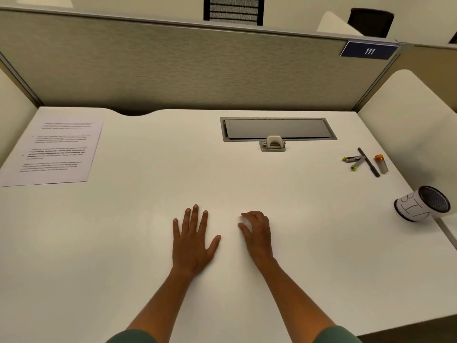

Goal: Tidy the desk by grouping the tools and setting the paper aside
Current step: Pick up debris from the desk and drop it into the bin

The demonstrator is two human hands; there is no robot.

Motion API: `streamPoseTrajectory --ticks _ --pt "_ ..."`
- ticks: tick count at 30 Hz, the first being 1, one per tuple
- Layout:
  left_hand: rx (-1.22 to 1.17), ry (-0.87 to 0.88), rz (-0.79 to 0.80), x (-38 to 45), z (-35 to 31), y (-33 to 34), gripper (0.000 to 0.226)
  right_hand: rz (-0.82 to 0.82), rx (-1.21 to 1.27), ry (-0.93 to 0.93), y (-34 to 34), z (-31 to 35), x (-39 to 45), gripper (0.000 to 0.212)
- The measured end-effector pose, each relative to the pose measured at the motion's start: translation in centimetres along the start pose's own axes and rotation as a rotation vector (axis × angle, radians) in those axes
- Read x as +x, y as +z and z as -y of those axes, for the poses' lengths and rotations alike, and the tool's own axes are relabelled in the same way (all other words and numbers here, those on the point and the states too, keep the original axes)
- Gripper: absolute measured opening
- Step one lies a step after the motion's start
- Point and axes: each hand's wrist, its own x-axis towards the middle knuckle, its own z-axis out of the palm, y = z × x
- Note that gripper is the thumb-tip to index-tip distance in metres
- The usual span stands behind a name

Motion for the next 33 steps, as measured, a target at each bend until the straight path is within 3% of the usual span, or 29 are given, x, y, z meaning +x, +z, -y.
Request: streamPoseTrajectory --ticks 8,16,22,25,33 --pt "0.002 -0.005 0.001 0.0 0.0 0.0 0.078 0.146 -0.136 -0.133 -0.9 -1.1 -0.6 0.032" --pt "0.005 0.000 -0.005 -0.1 0.0 -0.1 0.078 0.323 -0.406 -0.319 -2.4 0.0 -0.3 0.011" --pt "-0.013 0.009 -0.010 -0.1 0.0 0.1 0.078 0.343 -0.460 -0.354 -2.0 0.4 0.5 0.021" --pt "-0.010 0.010 -0.012 0.0 0.0 0.1 0.078 0.375 -0.400 -0.201 -2.0 1.1 0.8 0.022" --pt "-0.002 0.007 -0.015 0.0 0.0 0.2 0.078 0.281 -0.581 -0.293 -1.3 0.5 0.8 0.036"
